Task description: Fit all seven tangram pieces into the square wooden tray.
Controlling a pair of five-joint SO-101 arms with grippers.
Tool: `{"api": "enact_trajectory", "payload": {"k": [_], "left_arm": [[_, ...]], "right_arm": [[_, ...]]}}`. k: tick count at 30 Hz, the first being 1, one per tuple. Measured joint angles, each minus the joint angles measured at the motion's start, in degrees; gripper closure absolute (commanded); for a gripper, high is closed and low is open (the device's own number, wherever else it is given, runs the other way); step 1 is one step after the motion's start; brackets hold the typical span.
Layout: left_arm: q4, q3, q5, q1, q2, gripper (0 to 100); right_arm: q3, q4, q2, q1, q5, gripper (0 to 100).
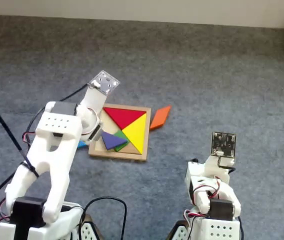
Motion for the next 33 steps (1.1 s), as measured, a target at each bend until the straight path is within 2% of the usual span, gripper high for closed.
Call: {"api": "enact_trajectory", "payload": {"k": [7,10,16,24,30,33], "left_arm": [[2.1,-0.8,9.3,7.7,0.0,85],[2.0,-0.8,10.5,10.8,0.0,85],[-7.4,6.0,10.7,11.3,0.0,85],[-10.4,11.3,1.9,11.3,0.0,85],[-10.5,11.3,-5.1,4.5,0.0,85],[-10.2,11.1,-6.0,2.3,0.0,85]], "right_arm": [[0.0,0.0,0.0,0.0,0.0,84.3],[0.0,0.0,0.0,0.0,0.0,84.3],[0.0,0.0,0.0,0.0,0.0,84.3],[0.0,0.0,0.0,0.0,0.0,84.3],[0.0,0.0,0.0,0.0,0.0,84.3],[0.0,0.0,0.0,0.0,0.0,84.3]]}}
